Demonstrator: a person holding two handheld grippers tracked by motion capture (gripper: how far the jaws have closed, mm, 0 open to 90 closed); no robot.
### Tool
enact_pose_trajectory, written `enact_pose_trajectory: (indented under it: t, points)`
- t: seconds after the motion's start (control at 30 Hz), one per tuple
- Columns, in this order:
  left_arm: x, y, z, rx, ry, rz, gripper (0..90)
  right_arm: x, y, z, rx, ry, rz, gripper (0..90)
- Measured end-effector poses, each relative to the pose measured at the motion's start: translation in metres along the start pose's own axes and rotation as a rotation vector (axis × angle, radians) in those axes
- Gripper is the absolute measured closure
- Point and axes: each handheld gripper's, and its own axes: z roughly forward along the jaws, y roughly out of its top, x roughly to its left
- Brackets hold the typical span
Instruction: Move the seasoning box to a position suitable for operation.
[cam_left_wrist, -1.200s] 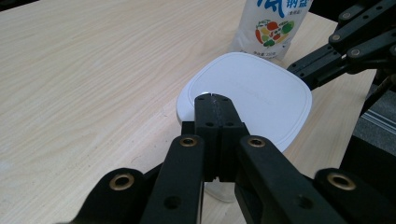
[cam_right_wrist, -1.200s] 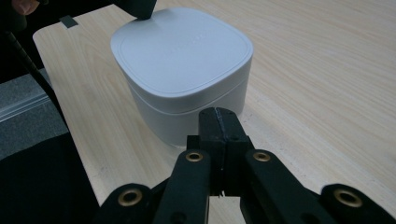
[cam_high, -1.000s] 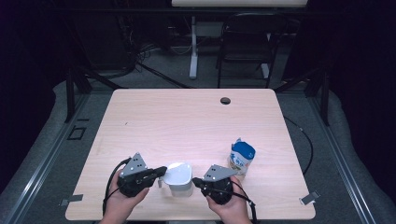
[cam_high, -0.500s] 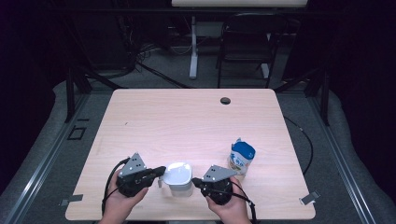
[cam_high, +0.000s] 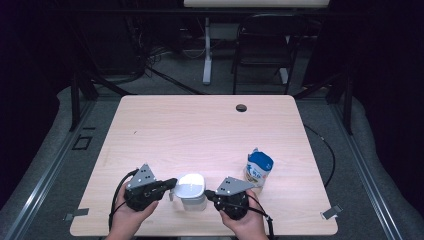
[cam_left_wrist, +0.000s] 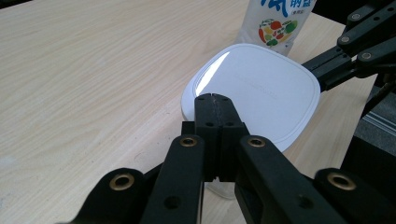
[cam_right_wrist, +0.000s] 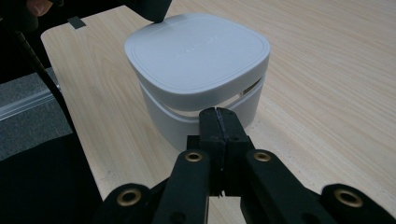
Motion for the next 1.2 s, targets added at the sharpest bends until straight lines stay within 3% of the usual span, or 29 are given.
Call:
enact_pose_trajectory:
  t: [0.3, 0.5, 0.7, 1.2]
  points:
    - [0.000, 0.000, -0.001, 0.004, -0.003, -0.008, 90.0, 0.001, 0.001, 0.000, -0.015, 0.003, 0.004, 89.6]
    - [-0.001, 0.004, -0.012, -0.022, 0.010, -0.005, 88.7, 0.001, 0.003, -0.001, -0.016, 0.003, -0.004, 89.5]
    - [0.003, 0.000, -0.015, -0.025, 0.009, -0.031, 87.9, 0.002, 0.004, 0.000, -0.025, 0.004, -0.001, 88.9]
    - [0.007, -0.011, -0.022, -0.005, 0.019, -0.046, 81.3, 0.003, 0.007, -0.001, -0.030, 0.004, -0.012, 88.0]
